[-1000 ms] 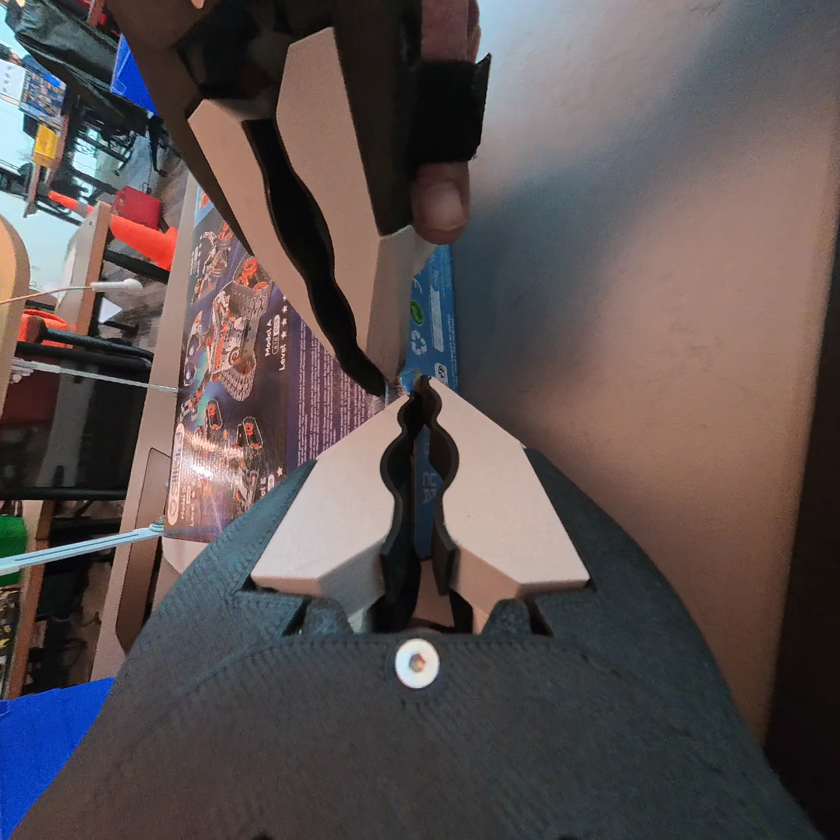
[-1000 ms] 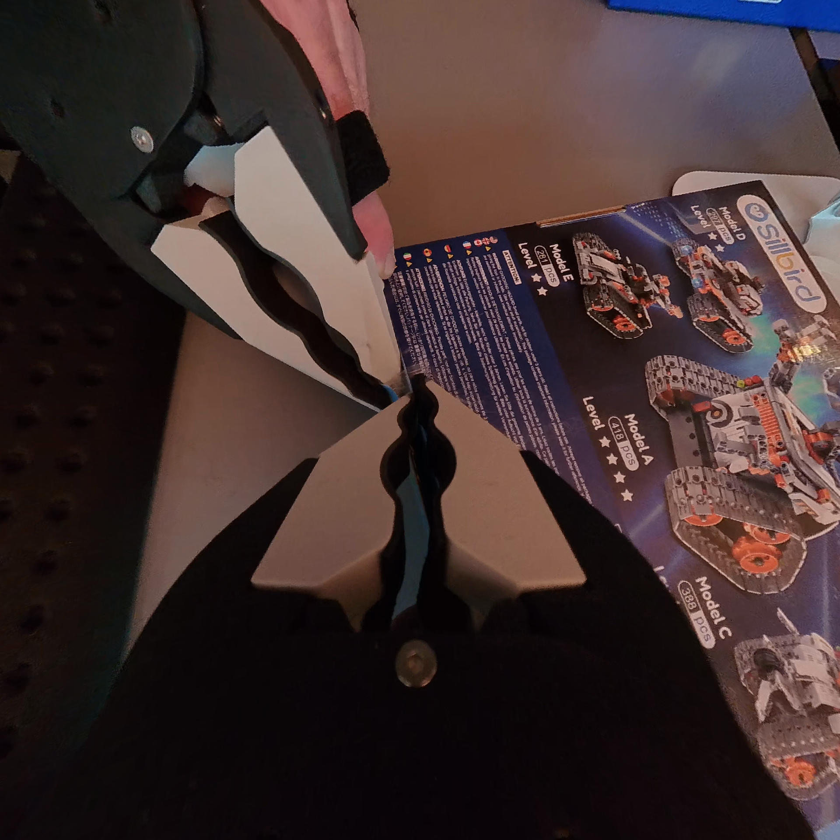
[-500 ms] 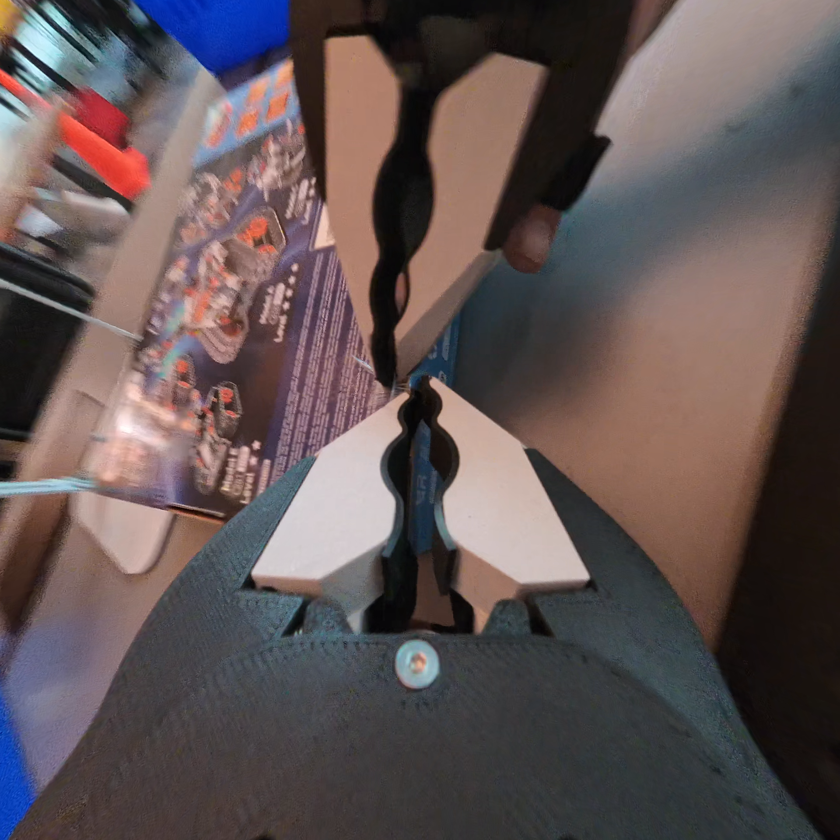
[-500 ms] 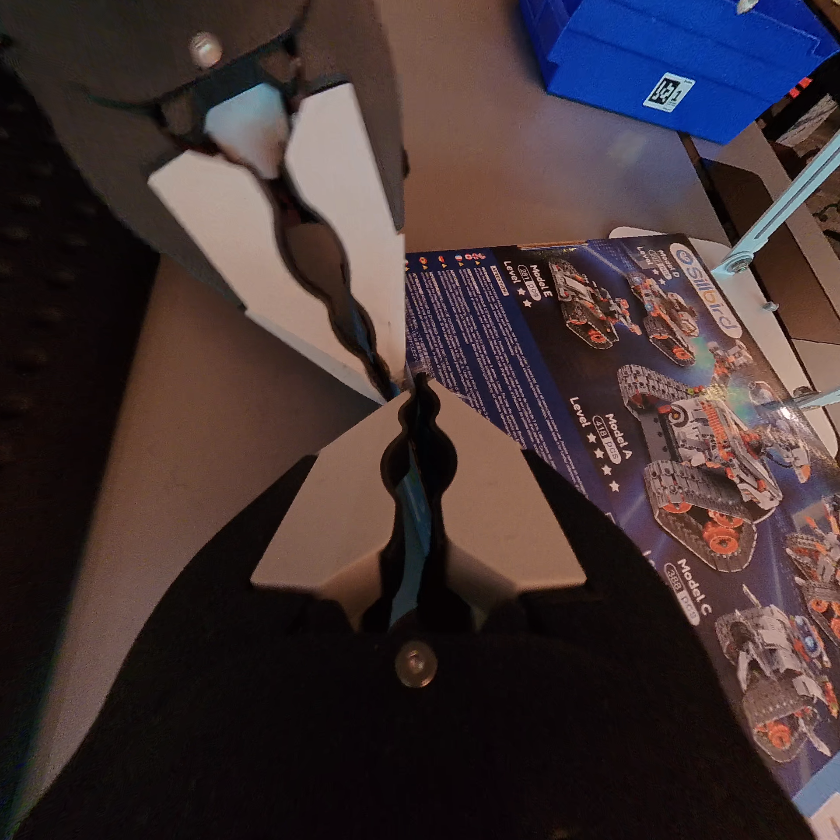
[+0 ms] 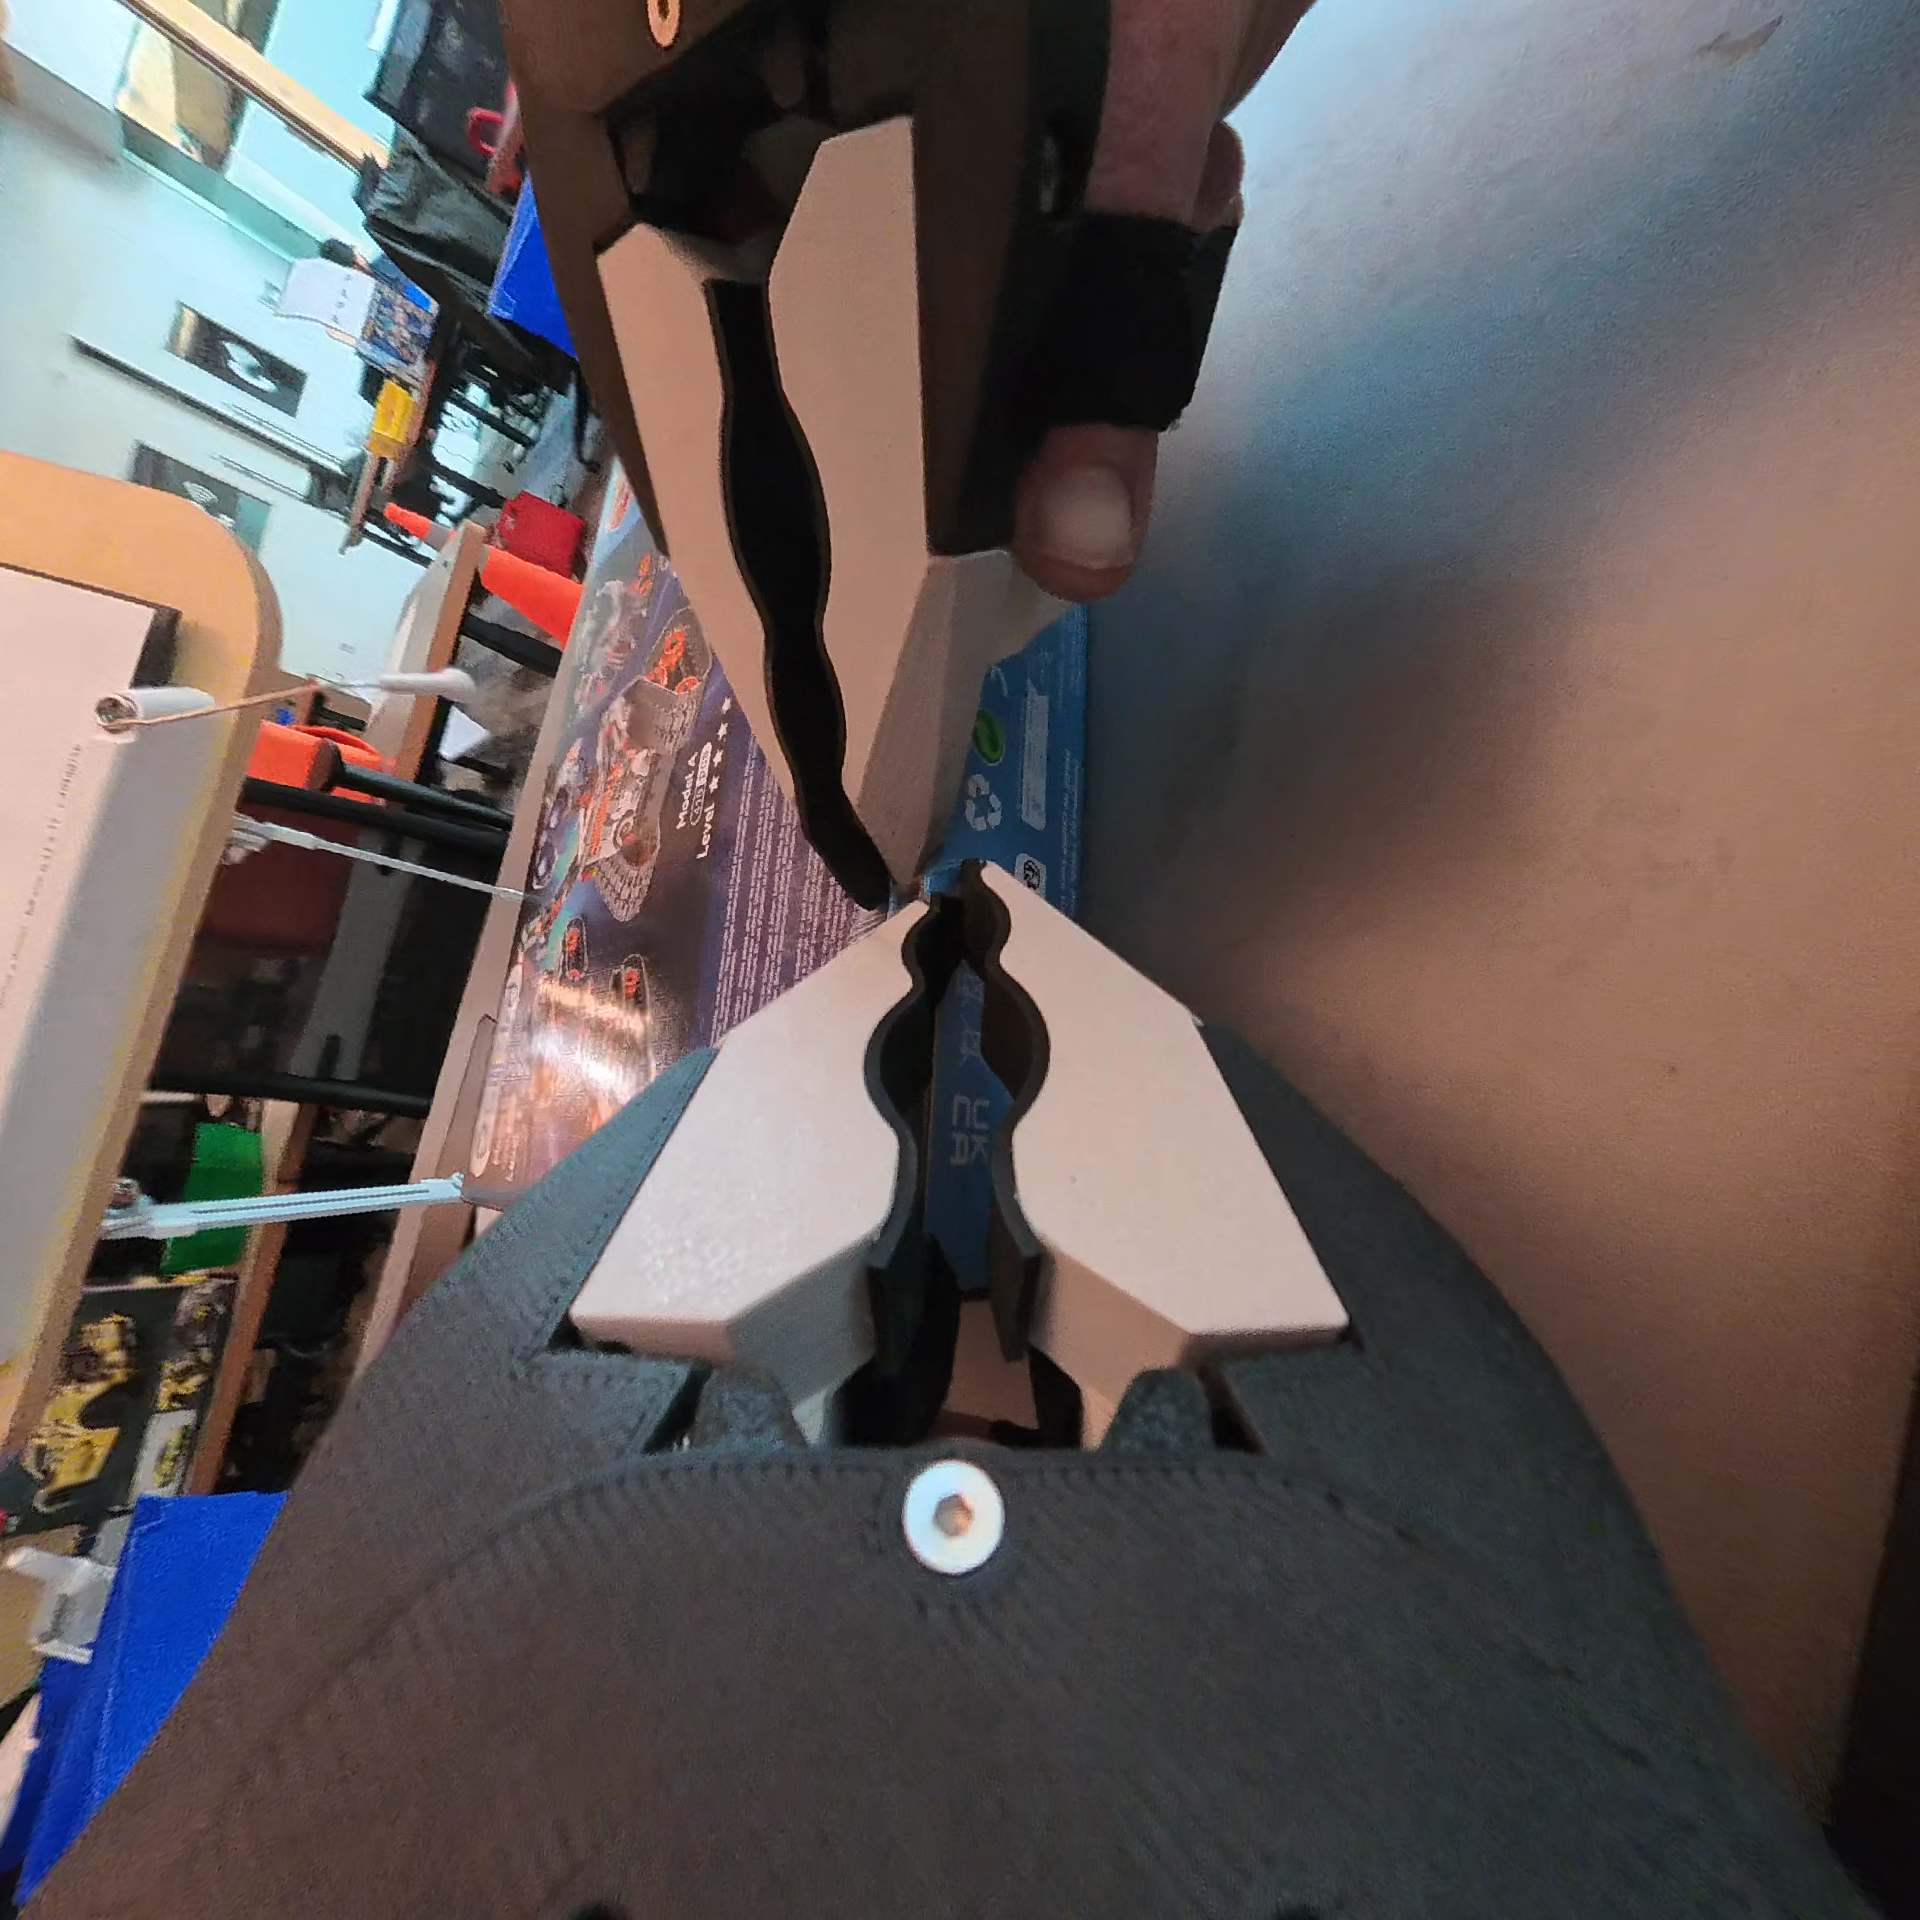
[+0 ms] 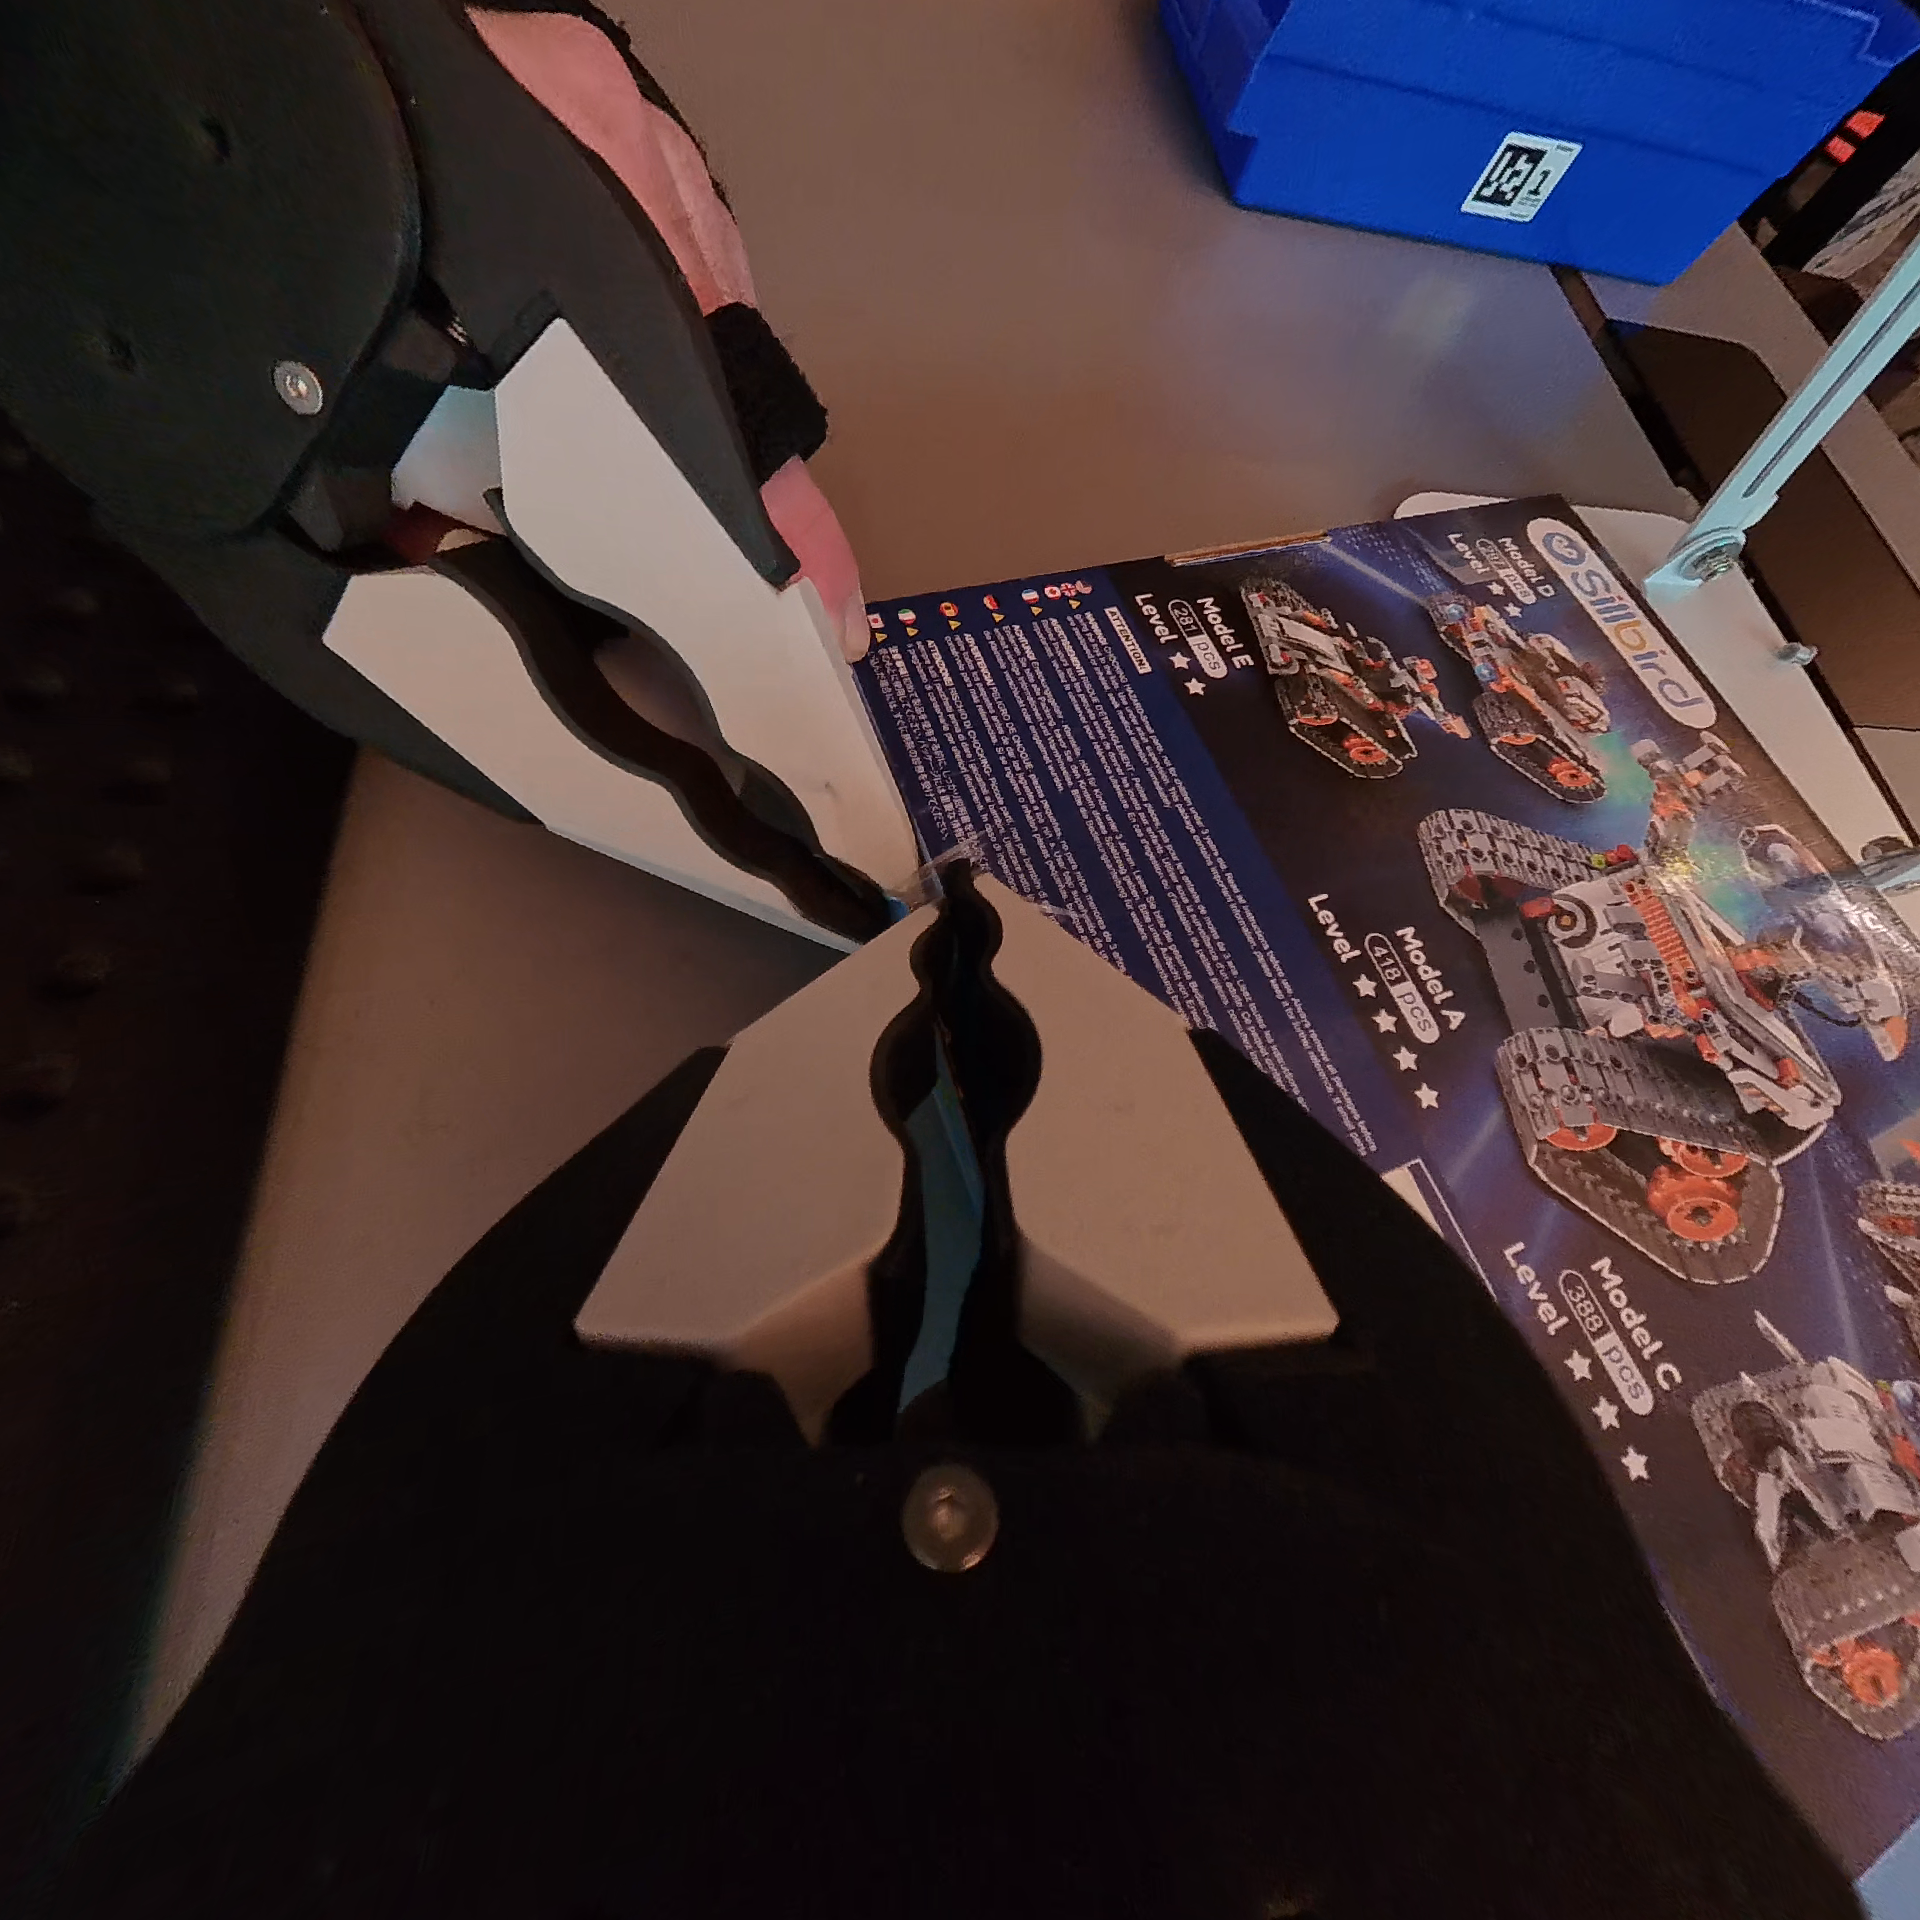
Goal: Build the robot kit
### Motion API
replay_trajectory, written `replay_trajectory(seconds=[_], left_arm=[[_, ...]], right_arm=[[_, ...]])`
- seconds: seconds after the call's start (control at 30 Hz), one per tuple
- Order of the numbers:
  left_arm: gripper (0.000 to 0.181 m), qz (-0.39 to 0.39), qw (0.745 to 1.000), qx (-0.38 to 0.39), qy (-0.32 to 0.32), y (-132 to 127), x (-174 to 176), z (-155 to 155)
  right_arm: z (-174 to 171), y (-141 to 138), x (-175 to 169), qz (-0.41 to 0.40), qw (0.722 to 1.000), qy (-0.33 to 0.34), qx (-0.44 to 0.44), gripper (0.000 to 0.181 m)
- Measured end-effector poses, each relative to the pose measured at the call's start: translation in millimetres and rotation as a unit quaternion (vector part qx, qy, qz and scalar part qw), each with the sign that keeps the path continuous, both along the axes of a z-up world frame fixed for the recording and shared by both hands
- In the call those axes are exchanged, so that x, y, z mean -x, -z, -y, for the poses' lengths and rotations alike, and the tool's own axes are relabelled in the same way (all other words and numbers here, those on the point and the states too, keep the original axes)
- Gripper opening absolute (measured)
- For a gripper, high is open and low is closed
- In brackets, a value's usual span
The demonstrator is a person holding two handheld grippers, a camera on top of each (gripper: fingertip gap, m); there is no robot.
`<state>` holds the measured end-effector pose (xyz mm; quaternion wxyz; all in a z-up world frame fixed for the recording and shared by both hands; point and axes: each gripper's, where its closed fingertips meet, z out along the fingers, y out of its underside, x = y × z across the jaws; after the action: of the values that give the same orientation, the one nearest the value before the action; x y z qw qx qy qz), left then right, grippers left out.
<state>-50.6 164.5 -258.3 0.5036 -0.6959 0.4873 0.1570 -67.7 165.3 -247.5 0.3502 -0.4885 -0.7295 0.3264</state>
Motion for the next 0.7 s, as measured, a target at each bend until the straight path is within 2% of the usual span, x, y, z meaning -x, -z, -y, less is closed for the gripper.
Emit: replay_trajectory(seconds=[0.17,0.4,0.7], left_arm=[[0.0,-0.016,1.0,-0.022,0.006,-0.2,-1.4,-0.4],[0.0,-0.022,0.999,-0.04,0.02,-0.4,-1.3,-0.5],[0.0,-0.018,0.999,-0.043,0.021,-0.8,-1.3,-0.7]], right_arm=[[-0.4,-0.9,-1.2,-0.007,1.0,0.007,0.007,0.0],[0.6,-3.0,-0.3,-0.014,0.995,0.033,0.089,0.0],[1.0,-4.3,1.6,-0.025,0.992,0.044,0.115,0.0]])
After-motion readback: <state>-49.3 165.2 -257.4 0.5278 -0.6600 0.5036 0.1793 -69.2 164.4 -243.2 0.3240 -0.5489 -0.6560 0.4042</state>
